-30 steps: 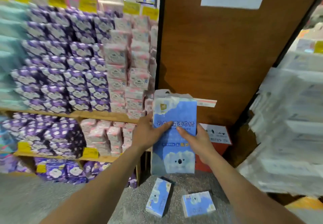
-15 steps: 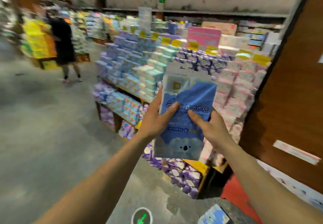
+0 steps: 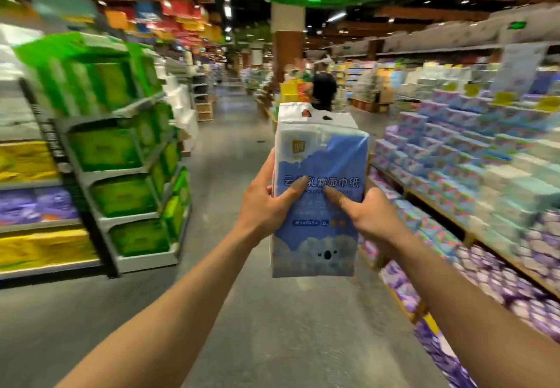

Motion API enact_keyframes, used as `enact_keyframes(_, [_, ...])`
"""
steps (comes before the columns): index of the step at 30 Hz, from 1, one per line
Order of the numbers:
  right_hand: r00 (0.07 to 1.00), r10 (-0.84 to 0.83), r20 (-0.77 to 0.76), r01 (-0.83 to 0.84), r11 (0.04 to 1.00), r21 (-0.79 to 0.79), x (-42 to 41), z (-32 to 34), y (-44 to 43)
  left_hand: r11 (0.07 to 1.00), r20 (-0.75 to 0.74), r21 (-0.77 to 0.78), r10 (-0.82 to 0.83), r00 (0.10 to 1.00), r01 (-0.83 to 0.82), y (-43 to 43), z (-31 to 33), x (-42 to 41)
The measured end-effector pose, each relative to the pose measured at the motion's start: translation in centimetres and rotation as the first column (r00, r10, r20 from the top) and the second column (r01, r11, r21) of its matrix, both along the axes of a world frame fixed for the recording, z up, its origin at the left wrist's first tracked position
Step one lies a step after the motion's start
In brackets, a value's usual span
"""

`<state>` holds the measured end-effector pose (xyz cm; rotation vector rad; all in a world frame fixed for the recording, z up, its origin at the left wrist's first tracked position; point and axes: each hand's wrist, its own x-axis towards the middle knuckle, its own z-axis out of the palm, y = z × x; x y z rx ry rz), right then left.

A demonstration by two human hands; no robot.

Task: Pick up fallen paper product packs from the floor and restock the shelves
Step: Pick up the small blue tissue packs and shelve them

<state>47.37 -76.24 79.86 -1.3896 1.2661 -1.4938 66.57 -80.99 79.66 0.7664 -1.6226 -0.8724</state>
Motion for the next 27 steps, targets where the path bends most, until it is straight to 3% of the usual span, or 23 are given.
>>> enact_keyframes(7, [0.952,0.304,-0.033,-0.303,0.953,0.014,15.2,0.0,-15.0,0.956,-0.051,0.057,0.290,0.956,-0.288,-9.6,-0.8,16.2])
enact_keyframes(15, [0.786,0.613,-0.079,-0.616,0.787,-0.036,33.3,1.9,-34.2,0.770,-0.028,0.026,0.638,0.770,-0.637,-22.4,0.8,33.2])
enact_keyframes(27, [0.560,0.816,-0.145,-0.828,0.557,-0.063,62.4,2.8,-52.3,0.535,-0.043,0.017,0.845,0.534,-0.845,-34.8,1.2,59.4])
